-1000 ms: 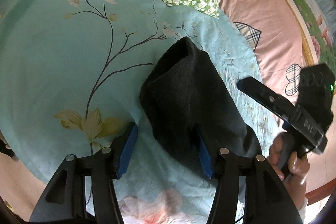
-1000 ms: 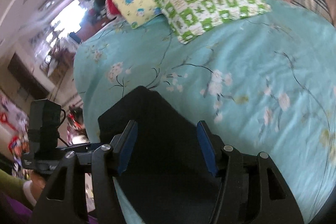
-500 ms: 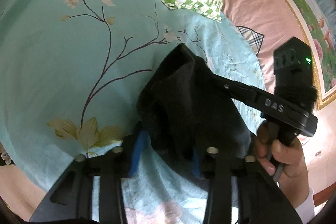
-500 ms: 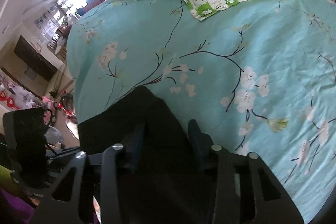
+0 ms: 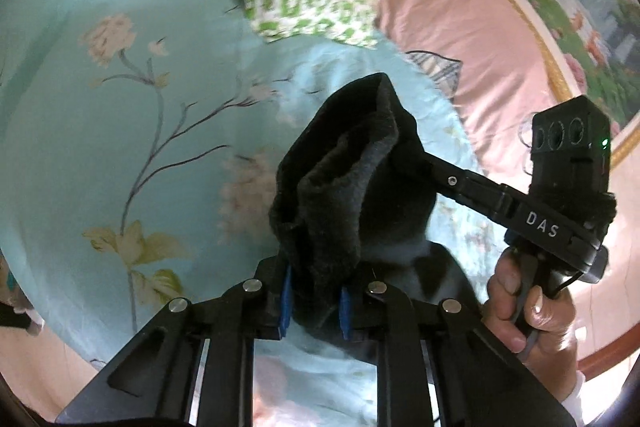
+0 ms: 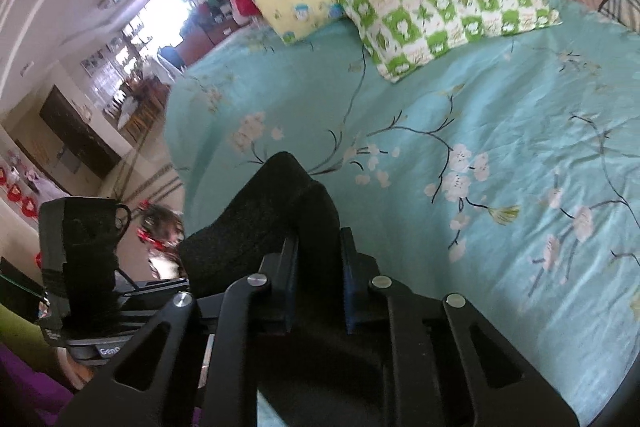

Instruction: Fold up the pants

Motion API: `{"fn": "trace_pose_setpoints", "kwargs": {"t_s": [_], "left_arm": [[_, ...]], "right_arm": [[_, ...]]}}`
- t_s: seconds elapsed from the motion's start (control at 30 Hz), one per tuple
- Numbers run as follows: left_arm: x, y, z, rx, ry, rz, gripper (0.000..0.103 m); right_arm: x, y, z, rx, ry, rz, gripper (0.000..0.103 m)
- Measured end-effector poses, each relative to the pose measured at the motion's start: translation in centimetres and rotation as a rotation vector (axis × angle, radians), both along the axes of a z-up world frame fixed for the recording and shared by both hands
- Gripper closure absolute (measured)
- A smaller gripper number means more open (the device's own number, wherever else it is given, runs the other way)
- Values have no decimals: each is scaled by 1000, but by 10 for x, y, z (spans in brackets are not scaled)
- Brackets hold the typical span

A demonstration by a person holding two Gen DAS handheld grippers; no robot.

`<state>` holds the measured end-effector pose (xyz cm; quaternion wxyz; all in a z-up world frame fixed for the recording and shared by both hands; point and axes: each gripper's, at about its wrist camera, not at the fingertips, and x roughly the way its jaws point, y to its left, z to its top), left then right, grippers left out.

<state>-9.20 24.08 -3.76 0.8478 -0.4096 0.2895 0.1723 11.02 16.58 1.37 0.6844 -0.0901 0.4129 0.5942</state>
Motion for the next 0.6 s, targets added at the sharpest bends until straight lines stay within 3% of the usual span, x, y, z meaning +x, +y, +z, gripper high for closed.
{"fn": "trace_pose_setpoints", "kwargs": {"t_s": [0.2,0.6], "left_arm": [[6,-25,30,54,-42,-60,86],[26,-78,61,106,-75,-181,86]], "right_arm": [[-1,-39,21,105,14,-58,84],[-4,-111,41,239,54,-161,84]]}}
